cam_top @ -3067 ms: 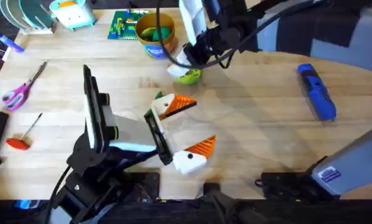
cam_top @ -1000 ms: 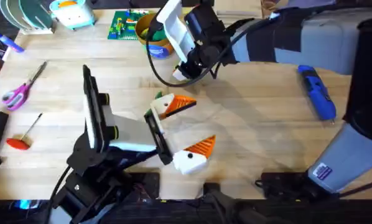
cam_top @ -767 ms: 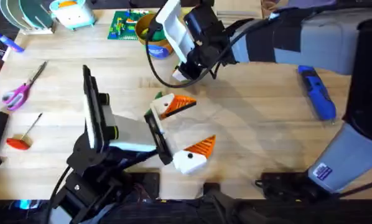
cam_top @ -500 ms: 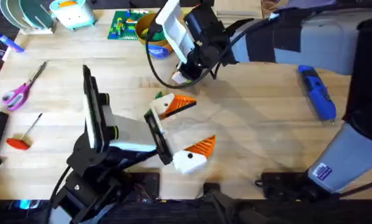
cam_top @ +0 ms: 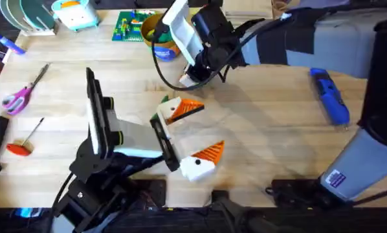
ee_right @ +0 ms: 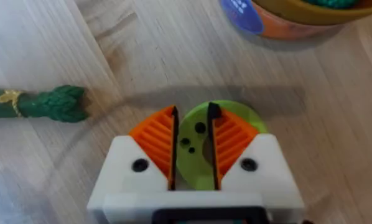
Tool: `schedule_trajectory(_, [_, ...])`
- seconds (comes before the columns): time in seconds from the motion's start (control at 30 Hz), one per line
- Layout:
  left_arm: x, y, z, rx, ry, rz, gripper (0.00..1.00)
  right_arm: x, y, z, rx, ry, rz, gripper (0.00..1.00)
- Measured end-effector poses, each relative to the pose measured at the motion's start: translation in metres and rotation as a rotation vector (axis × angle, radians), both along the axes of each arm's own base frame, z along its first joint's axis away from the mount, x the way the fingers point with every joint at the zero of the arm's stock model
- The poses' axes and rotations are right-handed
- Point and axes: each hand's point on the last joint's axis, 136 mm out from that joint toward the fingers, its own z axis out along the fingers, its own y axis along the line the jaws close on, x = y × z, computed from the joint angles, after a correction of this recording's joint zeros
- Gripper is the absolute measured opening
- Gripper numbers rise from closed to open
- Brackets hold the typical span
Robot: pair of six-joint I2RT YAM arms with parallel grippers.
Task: Pick up the gripper from the table and insert it into the empty holder that is missing its gripper. Then pick up a screw, insert it into the mounting hole, and use the screwdriver to tighten it. Finally, clean up the table by picking up the vegetable and placing it into the bucket.
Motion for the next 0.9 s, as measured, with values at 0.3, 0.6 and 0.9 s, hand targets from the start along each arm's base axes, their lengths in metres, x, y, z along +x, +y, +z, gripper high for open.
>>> schedule_trajectory(0.3, [0.000,0.000,0.000,0.000,0.000,0.000,0.993,0.000,-0.004,0.004,-0.014,-0.007,-0.011,0.330])
schedule_trajectory(0.6, [0.000,0.000,0.000,0.000,0.000,0.000,0.993,0.000,-0.005,0.007,-0.018,-0.012,-0.015,0.330])
schedule_trajectory(0.9, [0.000,0.000,0.000,0.000,0.000,0.000,0.993,0.000,-0.010,0.012,-0.034,-0.022,-0.028,0.332])
